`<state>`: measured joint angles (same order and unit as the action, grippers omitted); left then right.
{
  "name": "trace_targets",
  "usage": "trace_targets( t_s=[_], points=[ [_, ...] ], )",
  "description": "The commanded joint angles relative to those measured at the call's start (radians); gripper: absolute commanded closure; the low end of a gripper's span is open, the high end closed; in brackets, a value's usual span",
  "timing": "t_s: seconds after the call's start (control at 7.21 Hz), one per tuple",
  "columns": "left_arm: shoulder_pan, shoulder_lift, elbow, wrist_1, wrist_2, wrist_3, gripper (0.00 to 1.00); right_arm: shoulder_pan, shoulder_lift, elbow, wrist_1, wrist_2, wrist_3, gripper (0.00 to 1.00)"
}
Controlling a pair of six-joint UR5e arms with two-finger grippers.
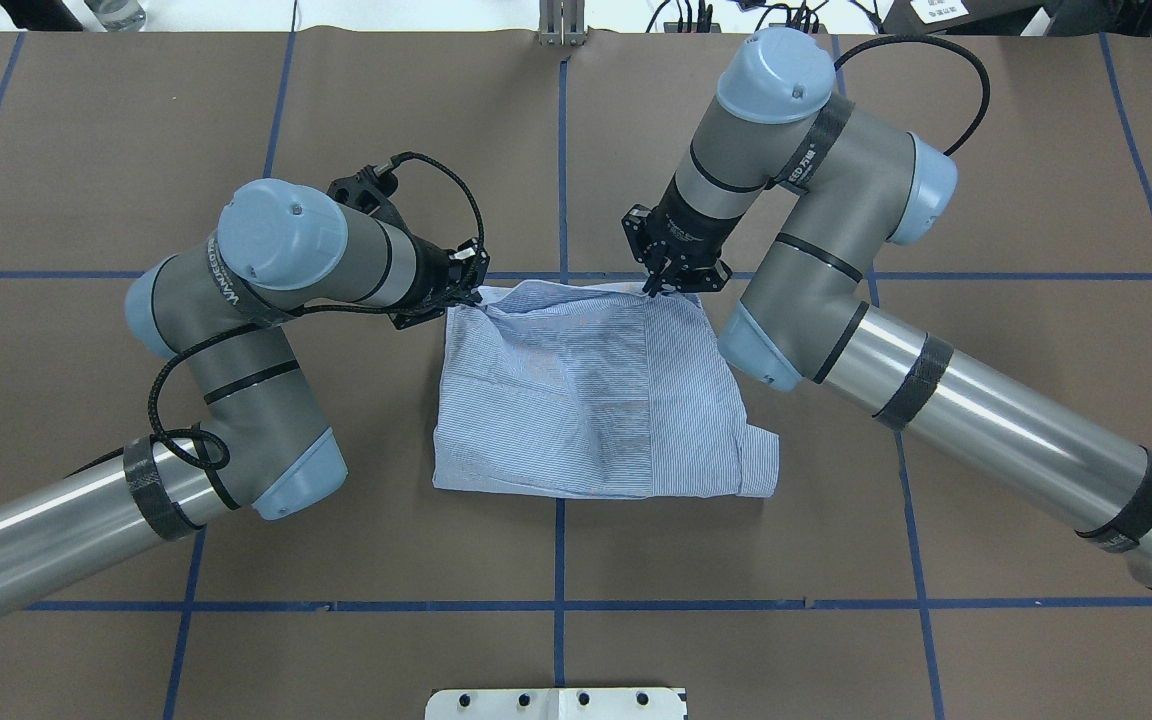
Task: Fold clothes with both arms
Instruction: 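Lay the held edge onto the far edge with both grippers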
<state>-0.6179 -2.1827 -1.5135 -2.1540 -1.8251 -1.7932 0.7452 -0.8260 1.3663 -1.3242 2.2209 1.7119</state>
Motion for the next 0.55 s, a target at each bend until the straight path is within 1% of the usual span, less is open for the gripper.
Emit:
trace_targets(
  t_s=[0.0, 0.14, 0.28, 0.42],
  points=[
    [0.000, 0.000, 0.004, -0.003, 0.001, 0.000, 1.00, -0.007, 0.002, -0.003, 0.002, 0.002, -0.003, 1.00],
    [0.000, -0.002, 0.010, -0.004, 0.001, 0.000, 1.00, -0.007, 0.008, -0.003, 0.003, 0.003, -0.003, 0.97],
    [0.000, 0.000, 0.013, -0.018, 0.001, 0.000, 1.00, -0.010, 0.008, -0.004, 0.016, 0.002, -0.003, 0.50],
    [0.000, 0.000, 0.016, -0.026, 0.003, 0.002, 0.10, -0.012, -0.005, -0.004, 0.072, -0.001, -0.002, 0.00]
  ],
)
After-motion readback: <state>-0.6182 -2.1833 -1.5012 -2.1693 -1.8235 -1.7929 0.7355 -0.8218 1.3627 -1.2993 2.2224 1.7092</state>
